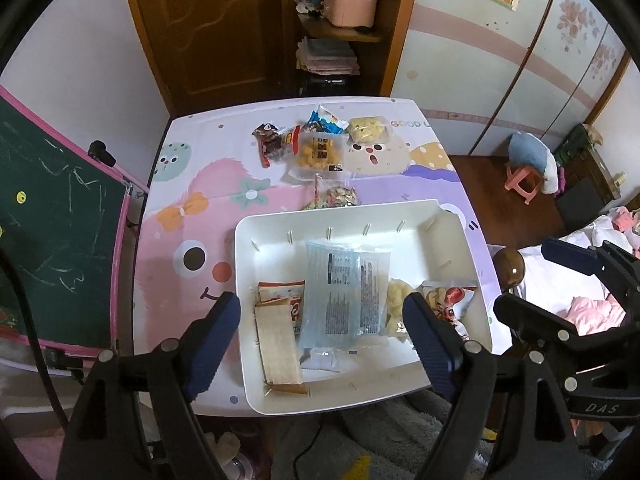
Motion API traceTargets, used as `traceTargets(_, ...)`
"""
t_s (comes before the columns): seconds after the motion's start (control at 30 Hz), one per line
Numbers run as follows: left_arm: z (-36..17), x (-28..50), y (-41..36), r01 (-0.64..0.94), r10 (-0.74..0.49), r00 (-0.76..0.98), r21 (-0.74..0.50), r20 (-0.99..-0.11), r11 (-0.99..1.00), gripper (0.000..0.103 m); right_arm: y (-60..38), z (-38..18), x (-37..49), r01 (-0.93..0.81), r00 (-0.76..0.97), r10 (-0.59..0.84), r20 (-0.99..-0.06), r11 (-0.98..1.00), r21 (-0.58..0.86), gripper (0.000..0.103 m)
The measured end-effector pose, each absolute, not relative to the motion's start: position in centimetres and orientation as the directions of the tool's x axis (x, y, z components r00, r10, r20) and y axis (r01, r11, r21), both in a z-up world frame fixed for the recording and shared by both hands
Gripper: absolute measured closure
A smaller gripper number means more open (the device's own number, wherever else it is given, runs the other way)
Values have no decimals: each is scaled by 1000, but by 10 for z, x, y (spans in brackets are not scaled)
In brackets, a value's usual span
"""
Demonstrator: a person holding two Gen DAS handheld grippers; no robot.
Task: Organize snacks
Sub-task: 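Lower the bread pack into the tray with the left tool while the right tool drops the pastry bag, then open both tools and move them back toward the snacks on the table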
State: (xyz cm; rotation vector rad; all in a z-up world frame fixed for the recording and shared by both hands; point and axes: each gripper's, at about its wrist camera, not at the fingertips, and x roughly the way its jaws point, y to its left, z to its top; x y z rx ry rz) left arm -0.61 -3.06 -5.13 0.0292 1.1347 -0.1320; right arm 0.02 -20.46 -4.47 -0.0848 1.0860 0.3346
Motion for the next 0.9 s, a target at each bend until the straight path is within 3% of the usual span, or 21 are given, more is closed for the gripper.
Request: traceTargets(0.9,-41,12,-21,114,-79,455,-30,-887,993,21,-210,-35,9,-268,460,246,-853,955,131,18)
